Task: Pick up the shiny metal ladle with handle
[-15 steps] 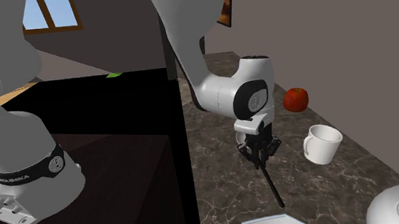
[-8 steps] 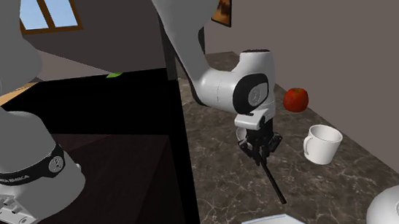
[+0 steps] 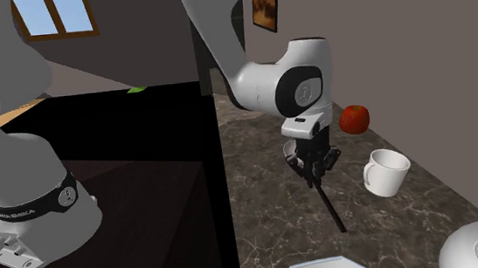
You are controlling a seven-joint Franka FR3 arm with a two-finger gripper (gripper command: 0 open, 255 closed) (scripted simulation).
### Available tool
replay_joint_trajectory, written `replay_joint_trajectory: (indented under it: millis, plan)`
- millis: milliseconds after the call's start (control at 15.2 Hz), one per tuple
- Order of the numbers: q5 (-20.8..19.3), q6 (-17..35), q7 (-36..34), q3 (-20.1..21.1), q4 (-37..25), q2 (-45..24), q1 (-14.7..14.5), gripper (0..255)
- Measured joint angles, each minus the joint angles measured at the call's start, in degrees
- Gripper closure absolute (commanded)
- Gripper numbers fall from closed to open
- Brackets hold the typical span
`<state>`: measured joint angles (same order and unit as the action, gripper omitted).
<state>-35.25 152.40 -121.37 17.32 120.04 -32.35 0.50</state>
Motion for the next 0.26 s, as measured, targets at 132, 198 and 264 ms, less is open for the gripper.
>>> replay_joint_trajectory:
  millis: [132, 198, 264]
  plan:
    - [1.0, -1.0, 0.8, 0.8, 0.2, 1.2, 0.6, 255]
    - [1.6, -1.6, 1.3, 1.3, 0.4, 2.0, 0.9, 255]
    - [1.9, -1.9, 1.5, 1.6, 0.5, 2.4, 1.1, 255]
